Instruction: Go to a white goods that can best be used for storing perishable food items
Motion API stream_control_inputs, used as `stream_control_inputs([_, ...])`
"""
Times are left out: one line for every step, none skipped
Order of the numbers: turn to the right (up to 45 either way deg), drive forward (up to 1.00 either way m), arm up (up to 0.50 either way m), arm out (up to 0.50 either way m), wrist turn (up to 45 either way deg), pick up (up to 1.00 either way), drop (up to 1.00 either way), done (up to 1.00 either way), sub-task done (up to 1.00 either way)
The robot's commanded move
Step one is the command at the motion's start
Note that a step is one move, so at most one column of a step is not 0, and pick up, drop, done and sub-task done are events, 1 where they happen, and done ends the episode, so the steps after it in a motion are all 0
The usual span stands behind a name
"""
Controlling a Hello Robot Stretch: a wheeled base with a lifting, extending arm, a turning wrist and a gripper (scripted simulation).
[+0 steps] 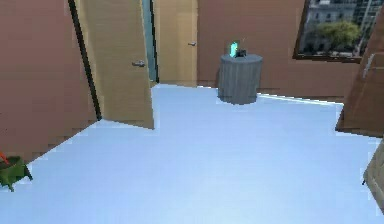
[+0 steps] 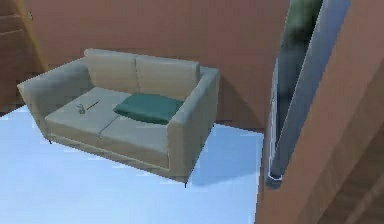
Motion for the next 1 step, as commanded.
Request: stream_control_inputs([0.0,0.3,0.0,0.0,0.0,0.0,0.0,0.0,0.0])
